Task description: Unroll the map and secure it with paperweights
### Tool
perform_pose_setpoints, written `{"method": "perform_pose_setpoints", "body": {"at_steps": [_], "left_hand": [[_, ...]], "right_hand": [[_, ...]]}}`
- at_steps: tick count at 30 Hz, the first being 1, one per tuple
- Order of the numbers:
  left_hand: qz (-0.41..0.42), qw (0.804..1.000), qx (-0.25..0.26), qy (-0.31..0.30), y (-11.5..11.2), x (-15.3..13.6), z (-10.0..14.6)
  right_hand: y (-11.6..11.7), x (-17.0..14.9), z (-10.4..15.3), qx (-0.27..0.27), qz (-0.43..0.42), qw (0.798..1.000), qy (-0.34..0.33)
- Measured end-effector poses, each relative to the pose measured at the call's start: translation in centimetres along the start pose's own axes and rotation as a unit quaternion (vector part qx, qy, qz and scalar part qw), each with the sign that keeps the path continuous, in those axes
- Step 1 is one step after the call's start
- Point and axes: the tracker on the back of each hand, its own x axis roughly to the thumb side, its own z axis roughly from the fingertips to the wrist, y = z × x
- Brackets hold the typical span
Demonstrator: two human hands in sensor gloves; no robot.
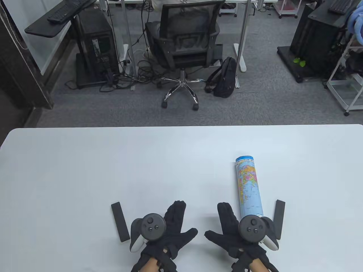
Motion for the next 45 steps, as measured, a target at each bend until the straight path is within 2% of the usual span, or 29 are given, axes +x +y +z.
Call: {"method": "perform_pose_setpoints", "body": {"at_steps": [25,29,35,37,40,45], "left_hand": [[0.004,1.000,0.003,-0.001,0.0,-0.1,0.0],[0.005,1.000,0.004,-0.002,0.0,0.0,0.0],[0.003,1.000,0.006,-0.006,0.1,0.0,-0.1],[0.005,1.000,0.006,-0.006,0.1,0.0,-0.1],[0.003,1.000,0.005,-0.004,0.1,0.0,-0.1],[0.000,1.000,0.002,-0.002,0.0,0.0,-0.1]], "right_hand": [[-0.1,0.3,0.2,-0.001,0.002,1.000,-0.006],[-0.7,1.0,0.4,-0.020,-0.001,1.000,-0.019],[-2.9,1.9,1.4,-0.099,0.037,0.994,-0.014],[-3.6,1.5,1.7,-0.114,0.064,0.991,0.017],[-4.1,0.2,1.7,-0.099,0.117,0.984,0.091],[-3.5,-2.8,1.1,-0.016,0.171,0.961,0.217]]}}
